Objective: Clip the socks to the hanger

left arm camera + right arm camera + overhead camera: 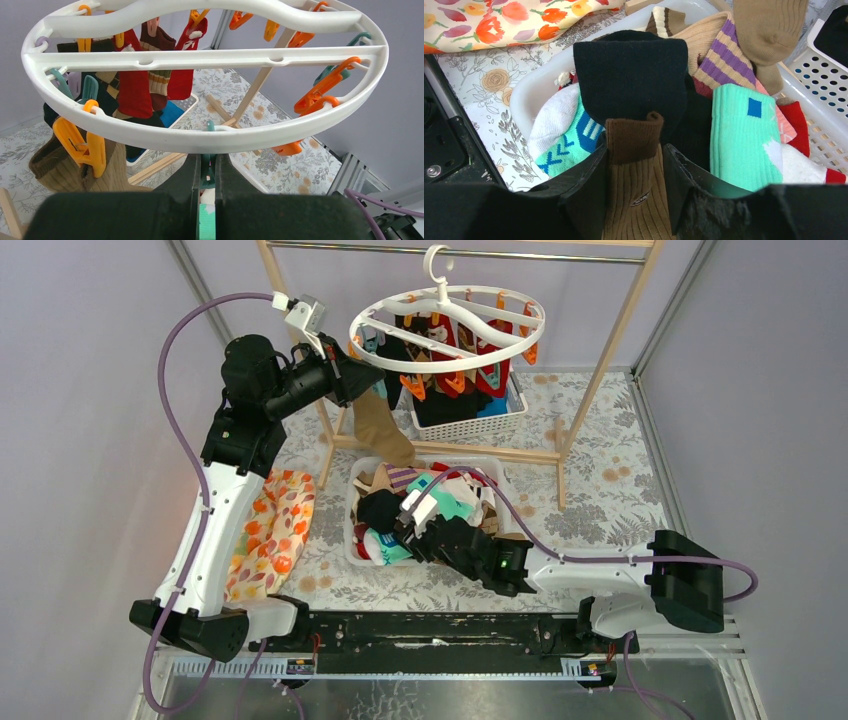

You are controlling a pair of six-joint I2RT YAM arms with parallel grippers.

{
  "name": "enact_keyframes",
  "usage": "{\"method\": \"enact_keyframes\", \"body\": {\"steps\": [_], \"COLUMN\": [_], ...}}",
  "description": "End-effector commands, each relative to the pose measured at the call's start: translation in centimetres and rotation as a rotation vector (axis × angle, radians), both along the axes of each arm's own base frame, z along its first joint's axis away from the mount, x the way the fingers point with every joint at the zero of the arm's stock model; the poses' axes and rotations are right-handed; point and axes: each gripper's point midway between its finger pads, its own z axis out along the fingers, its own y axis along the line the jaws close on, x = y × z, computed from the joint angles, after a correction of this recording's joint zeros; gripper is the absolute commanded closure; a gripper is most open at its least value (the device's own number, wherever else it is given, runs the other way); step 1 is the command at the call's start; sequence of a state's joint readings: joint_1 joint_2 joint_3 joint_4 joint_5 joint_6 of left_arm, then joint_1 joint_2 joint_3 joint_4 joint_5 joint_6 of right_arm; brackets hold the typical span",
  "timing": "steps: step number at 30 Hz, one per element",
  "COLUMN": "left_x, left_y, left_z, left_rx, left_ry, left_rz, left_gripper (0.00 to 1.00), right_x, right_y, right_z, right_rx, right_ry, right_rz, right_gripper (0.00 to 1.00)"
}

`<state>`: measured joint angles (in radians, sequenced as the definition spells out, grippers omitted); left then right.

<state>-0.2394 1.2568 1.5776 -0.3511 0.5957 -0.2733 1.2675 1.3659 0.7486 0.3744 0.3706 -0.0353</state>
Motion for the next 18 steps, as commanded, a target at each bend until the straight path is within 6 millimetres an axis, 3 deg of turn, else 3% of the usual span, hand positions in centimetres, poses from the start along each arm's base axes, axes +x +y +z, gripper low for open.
{"method": "enact_keyframes", "body": {"steps": [1, 10, 18], "left_x": [-0.56, -0.65, -0.72], "left_y": [0.11, -0.02, -0.02], "left_z": [1.03, 1.18, 1.34], "left_rx": [-0.008, -0.013, -0.015], "left_ry": [-0.039, -0.037, -0.04], "left_rz": [-0.015, -0.024, -0.025], "left_gripper": [1.0, 1.0, 1.0], "right_x": [0.4, 0.64, 0.74], "right_y": [0.85, 0.51, 0.3], "right_z": [4.14, 4.8, 4.27], "right_rx": [0.131, 0.19, 0.179], "right_ry": [-0.008, 0.03, 0.038], "right_rz": [-0.002, -0.025, -0.033], "right_gripper": [0.49, 0.43, 0.49]}}
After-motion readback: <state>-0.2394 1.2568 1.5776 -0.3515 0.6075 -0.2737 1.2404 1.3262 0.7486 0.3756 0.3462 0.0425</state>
